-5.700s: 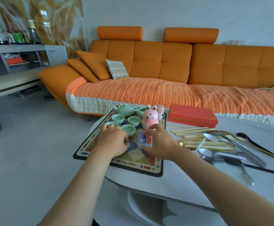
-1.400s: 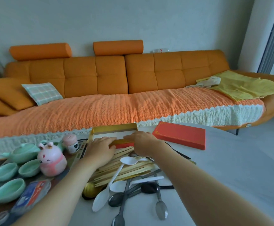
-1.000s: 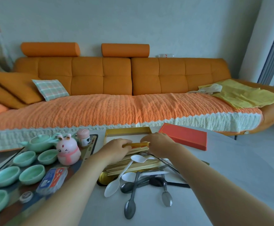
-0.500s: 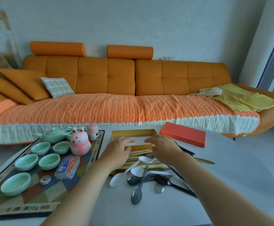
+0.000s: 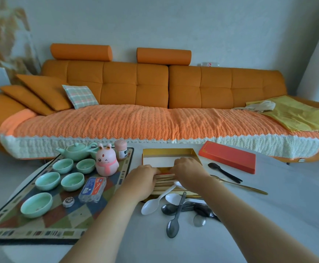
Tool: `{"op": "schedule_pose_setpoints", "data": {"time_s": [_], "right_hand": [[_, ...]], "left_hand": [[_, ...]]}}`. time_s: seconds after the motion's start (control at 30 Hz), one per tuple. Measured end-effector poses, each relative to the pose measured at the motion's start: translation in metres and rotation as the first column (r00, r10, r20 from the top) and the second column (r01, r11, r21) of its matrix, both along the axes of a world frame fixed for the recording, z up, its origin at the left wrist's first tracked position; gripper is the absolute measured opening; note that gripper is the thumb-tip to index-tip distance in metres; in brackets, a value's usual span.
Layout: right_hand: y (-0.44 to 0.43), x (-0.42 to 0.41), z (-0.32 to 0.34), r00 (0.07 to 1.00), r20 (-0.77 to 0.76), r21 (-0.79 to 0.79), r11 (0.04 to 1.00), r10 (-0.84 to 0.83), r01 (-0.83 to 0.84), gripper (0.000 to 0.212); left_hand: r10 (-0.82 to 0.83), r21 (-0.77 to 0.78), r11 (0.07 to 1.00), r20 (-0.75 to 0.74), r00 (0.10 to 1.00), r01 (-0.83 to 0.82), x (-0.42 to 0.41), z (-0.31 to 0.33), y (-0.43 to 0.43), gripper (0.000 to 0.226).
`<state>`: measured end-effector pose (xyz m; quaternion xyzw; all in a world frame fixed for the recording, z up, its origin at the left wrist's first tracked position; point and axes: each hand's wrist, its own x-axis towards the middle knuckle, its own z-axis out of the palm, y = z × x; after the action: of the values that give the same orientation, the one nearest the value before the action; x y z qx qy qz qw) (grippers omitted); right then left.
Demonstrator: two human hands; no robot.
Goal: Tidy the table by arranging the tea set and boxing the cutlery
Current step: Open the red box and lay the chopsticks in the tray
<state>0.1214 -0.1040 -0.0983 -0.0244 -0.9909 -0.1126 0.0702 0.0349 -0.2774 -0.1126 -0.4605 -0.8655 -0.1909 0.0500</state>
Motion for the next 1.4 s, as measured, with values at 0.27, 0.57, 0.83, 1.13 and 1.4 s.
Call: {"op": "schedule_pose_setpoints", "data": {"time_s": [0.27, 0.57, 0.83, 1.13, 1.4], "right_hand": [[0.011, -0.001, 0.012, 0.954, -0.301, -0.184, 0.982, -0.014, -0.044, 0.021], [0.052, 0.002, -0.003, 0.919, -0.319, -0.276, 0.950, -0.232, 0.144, 0.031], [0.050, -0.008, 0.001, 0.949, -0.027, -0.382, 0.880, -0.315, 0.282, 0.055], [0.031, 0.007, 0.009, 0.968, -0.128, -0.447, 0.884, -0.215, 0.137, 0.042], [0.017, 0.022, 0.010, 0.988, -0.032, -0.344, 0.930, -0.149, 0.129, 0.025]], "left_hand": [[0.061, 0.207, 0.978, -0.112, 0.992, -0.036, -0.012, 0.006, 0.005, 0.029], [0.108, 0.191, 0.979, -0.185, 0.977, -0.072, -0.024, 0.002, 0.019, 0.036], [-0.019, -0.074, 0.997, -0.144, 0.989, 0.008, -0.025, -0.010, 0.034, 0.041], [0.048, -0.025, 0.998, -0.175, 0.983, -0.053, -0.030, -0.005, 0.027, 0.042], [-0.060, 0.032, 0.998, -0.085, 0.995, 0.063, -0.005, 0.004, 0.030, 0.018]]}}
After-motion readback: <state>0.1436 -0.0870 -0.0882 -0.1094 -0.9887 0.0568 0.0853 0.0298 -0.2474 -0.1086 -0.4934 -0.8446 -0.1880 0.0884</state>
